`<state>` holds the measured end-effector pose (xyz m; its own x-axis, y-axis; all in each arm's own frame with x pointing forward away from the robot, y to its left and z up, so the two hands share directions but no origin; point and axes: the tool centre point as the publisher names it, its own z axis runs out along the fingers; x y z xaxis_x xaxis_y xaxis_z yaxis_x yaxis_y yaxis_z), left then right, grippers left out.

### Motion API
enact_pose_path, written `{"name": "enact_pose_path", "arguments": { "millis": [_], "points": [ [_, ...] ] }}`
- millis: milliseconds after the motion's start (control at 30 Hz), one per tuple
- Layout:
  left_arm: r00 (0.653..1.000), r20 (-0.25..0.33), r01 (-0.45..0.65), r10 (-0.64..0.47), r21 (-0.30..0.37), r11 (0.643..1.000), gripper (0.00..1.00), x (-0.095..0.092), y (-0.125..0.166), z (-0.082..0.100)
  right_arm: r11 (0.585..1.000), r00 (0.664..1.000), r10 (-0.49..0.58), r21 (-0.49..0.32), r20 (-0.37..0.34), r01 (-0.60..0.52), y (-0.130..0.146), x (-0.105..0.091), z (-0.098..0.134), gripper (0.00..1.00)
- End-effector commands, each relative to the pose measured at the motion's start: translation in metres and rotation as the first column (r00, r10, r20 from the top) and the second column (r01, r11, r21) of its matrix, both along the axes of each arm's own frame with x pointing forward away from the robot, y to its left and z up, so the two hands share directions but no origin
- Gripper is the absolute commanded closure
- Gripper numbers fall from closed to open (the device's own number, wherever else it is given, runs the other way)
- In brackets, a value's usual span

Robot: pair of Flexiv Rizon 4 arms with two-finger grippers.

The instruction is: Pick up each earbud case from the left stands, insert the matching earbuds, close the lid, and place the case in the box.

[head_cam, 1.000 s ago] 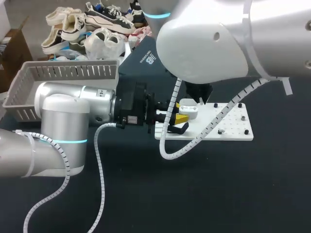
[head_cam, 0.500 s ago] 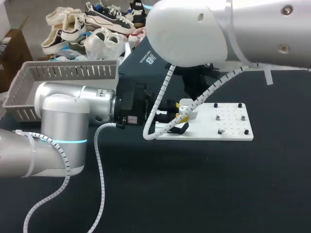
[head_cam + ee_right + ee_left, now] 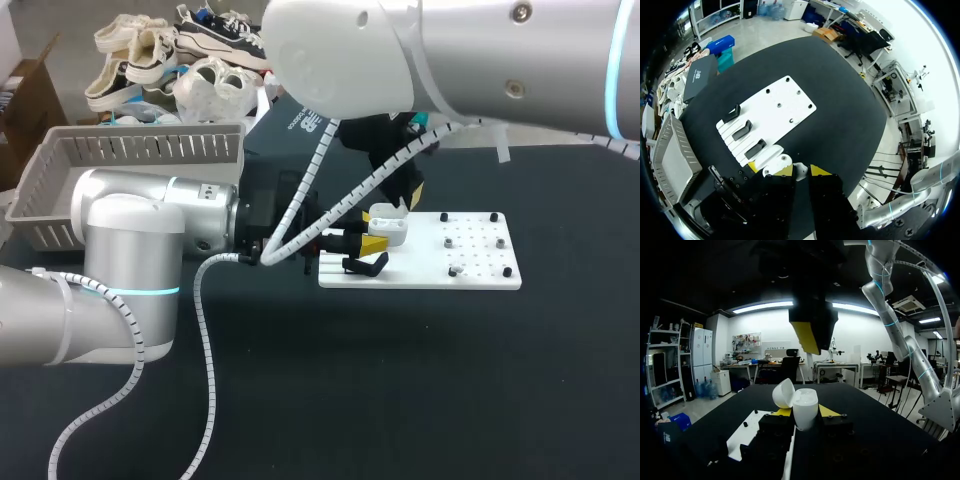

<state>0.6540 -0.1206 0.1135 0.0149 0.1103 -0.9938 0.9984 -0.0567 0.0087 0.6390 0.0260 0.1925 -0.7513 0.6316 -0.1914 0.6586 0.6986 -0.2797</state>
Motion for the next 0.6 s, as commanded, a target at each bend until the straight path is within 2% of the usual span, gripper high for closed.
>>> {"name": "enact_pose_path", "arguments": {
  "millis": [33, 133, 400, 600],
  "points": [
    [1.000, 0.001, -0.003, 0.003, -0.001, 1.000, 1.00, -0.001, 0.000, 0.000, 1.000, 1.000, -0.001, -0.001, -0.004, 0.001, 0.000, 0.001, 0.001, 1.00],
    [1.000, 0.001, -0.003, 0.003, -0.001, 1.000, 1.00, -0.001, 0.000, 0.000, 1.000, 1.000, -0.001, -0.001, -0.004, 0.001, 0.000, 0.001, 0.001, 1.00],
    [1.000, 0.001, -0.003, 0.003, -0.001, 1.000, 1.00, -0.001, 0.000, 0.000, 0.993, 0.993, -0.111, 0.033, -0.039, 0.112, 0.002, 0.014, -0.008, 1.00],
    [1.000, 0.001, -0.003, 0.003, -0.001, 1.000, 1.00, -0.001, 0.000, 0.000, 0.986, 0.986, -0.155, 0.053, -0.060, 0.158, 0.002, 0.017, -0.007, 1.00]
  ]
}}
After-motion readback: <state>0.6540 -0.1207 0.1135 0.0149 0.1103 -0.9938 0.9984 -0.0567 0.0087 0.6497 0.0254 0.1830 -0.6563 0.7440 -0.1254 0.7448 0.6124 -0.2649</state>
